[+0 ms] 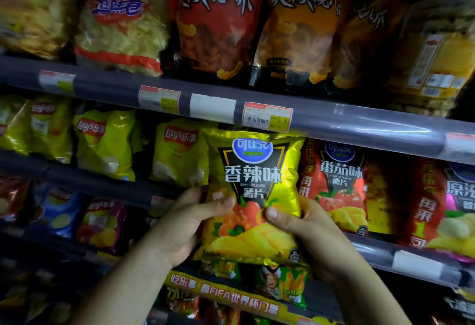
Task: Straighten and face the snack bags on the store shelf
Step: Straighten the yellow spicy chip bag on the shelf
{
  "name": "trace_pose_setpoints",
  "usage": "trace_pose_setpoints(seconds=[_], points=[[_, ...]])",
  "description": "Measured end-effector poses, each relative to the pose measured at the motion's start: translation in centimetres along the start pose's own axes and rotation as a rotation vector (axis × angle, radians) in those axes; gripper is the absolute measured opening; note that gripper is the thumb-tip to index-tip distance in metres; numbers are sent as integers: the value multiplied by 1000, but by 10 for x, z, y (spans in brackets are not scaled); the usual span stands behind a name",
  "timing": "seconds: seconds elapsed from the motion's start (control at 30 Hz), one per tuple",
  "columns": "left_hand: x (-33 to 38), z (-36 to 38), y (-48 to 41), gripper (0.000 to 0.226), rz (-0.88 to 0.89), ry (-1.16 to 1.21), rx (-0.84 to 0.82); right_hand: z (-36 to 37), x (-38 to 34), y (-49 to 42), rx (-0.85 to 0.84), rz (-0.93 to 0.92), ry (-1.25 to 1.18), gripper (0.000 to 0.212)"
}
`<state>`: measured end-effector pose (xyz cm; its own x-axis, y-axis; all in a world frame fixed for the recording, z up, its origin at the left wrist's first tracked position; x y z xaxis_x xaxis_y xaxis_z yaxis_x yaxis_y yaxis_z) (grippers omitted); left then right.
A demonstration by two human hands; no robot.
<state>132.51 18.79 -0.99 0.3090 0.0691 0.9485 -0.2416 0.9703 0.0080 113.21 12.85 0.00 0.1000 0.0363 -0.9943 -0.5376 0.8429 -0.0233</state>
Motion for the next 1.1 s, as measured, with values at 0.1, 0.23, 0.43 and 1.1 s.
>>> trace_pose_setpoints(seconds=[0.1,0.23,0.43,1.1], points=[[-10,0,15,49,-44,-5,42,-1,5,14,-92,50,-90,67],[-9,6,32,44,-33,-141,27,-6,9,24,-13,77,-121,57],[5,36,48,67,165,-249,172,-12,14,40,-19,77,-59,62],[56,-9,39,23,414,-261,468,-18,14,63,-50,99,-35,60]])
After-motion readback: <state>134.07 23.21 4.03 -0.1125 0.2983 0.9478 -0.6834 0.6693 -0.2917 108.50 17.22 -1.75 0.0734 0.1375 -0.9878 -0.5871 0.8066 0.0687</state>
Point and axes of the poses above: each hand's wrist, its own y-axis away from the middle knuckle, its own z-axis out of the palm, x = y × z, the point moved 3 cm from there along -y, towards the middle knuckle, and after that the axes turned 7 degrees about x, right-handed, at the moved point
